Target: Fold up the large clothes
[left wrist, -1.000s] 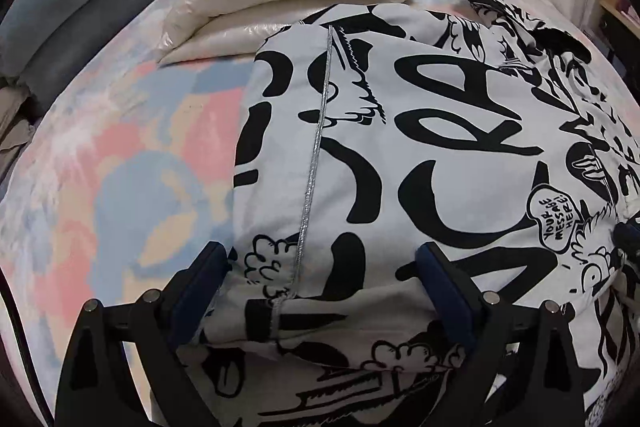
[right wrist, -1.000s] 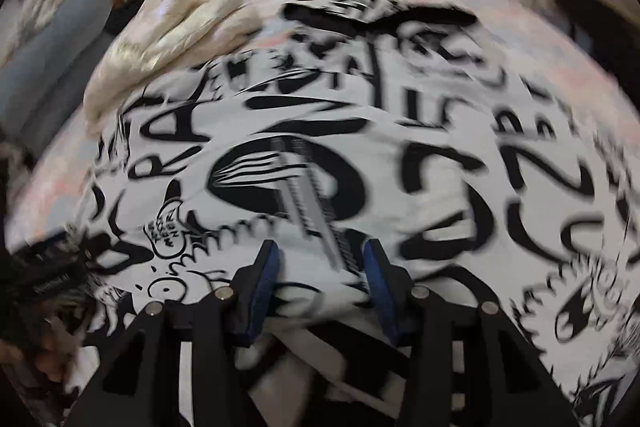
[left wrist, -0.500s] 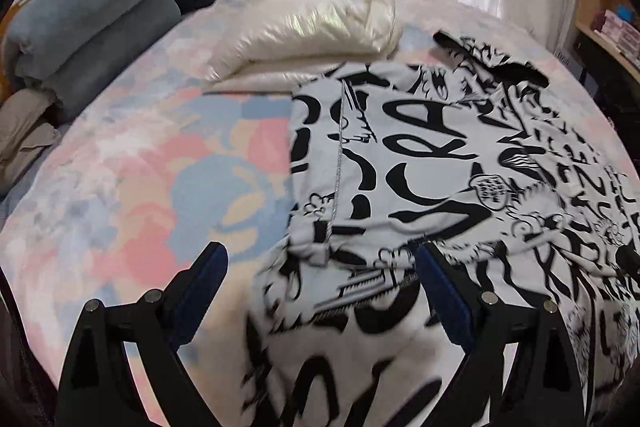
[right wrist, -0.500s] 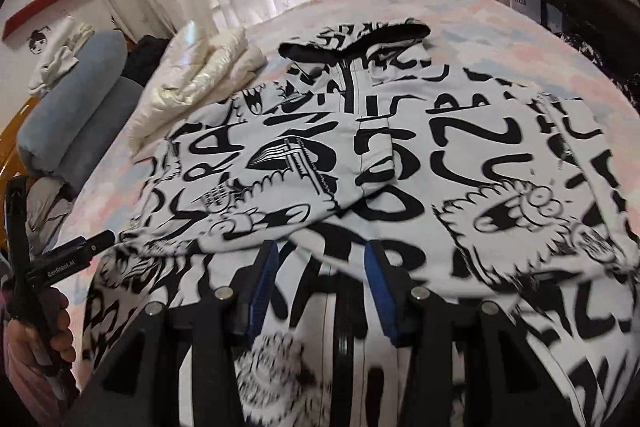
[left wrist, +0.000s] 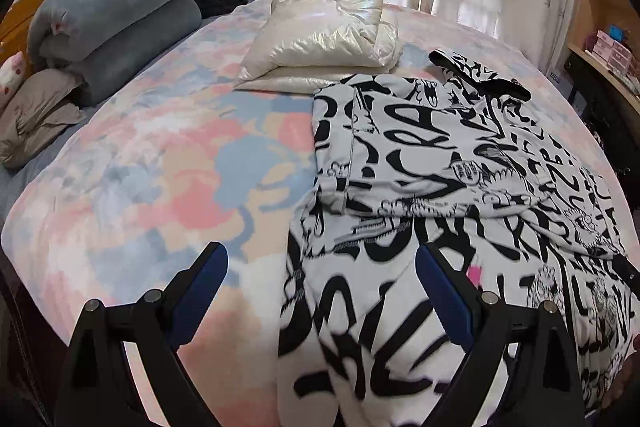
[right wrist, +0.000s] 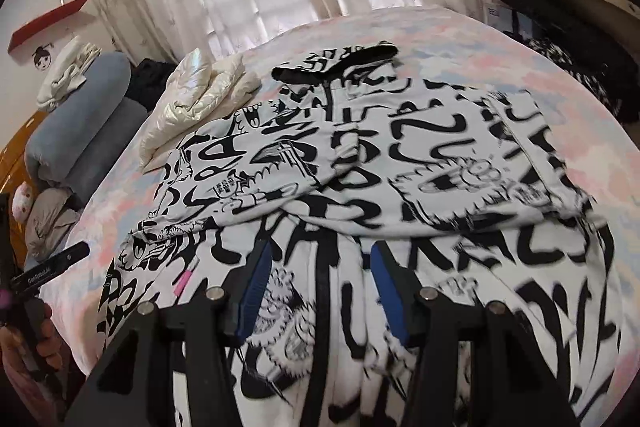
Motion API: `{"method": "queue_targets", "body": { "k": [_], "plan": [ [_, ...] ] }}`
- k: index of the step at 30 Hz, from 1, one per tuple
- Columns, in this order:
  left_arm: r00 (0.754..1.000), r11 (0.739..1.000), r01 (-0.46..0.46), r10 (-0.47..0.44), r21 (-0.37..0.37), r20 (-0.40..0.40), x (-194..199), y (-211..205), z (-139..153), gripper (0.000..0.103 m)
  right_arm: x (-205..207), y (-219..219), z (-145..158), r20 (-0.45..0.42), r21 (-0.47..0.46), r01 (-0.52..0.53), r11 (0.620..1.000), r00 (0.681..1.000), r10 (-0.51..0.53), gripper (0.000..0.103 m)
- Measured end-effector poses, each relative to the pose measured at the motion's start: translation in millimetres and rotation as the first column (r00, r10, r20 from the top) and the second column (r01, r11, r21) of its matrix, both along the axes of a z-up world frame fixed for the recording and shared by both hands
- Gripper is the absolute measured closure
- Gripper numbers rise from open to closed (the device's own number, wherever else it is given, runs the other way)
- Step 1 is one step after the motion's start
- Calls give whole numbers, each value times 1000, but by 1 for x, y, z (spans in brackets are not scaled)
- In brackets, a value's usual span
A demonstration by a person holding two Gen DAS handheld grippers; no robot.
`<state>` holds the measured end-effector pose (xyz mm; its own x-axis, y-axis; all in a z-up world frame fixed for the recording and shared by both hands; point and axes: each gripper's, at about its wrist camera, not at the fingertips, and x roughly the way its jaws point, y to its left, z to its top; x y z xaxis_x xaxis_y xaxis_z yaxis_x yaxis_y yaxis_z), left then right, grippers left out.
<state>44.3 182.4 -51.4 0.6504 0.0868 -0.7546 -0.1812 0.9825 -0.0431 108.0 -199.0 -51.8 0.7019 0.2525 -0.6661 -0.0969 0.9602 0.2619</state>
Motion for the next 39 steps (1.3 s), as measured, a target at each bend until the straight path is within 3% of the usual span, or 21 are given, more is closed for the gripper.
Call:
{"method": "queue_targets", "body": {
  "k": [5, 10, 15, 21, 24, 29, 33, 39],
  "plan": [
    [1000, 1000, 5, -5, 19, -7, -23, 3, -4, 9, -21, -13, -6, -17, -13, 39, 999, 999, -39, 51],
    [999, 999, 25, -26, -23, -29, -44, 6, -12, 9, -43, -31, -8, -31, -19, 56, 998, 998, -56, 51],
    [995, 989, 74, -83, -128, -62, -62, 17, -27, 9, -63, -57, -6, -46, -33, 87, 996, 995, -89, 51],
    [980, 950, 139, -172, -281, -97, -75, 37, -54, 9, -88, -107, -14, -122, -1, 141, 990, 983, -140, 51],
    [975, 937, 160, -199, -311, -95, -79, 41, -64, 9, -102, -133, -20, -140, -6, 197, 980, 971, -195, 51],
    [973, 924, 178, -216, -339, -78, -77, 40, -78, 7, -125, -172, -34, -167, 38, 292, 956, 945, -282, 51],
    [969, 920, 198, -237, -338, -76, -69, 38, -83, 3, -131, -188, -55, -210, 112, 312, 943, 935, -285, 51],
    [964, 907, 218, -257, -360, -63, -58, 37, -92, 1, -127, -187, -73, -188, 199, 241, 950, 961, -205, 49]
  ]
}}
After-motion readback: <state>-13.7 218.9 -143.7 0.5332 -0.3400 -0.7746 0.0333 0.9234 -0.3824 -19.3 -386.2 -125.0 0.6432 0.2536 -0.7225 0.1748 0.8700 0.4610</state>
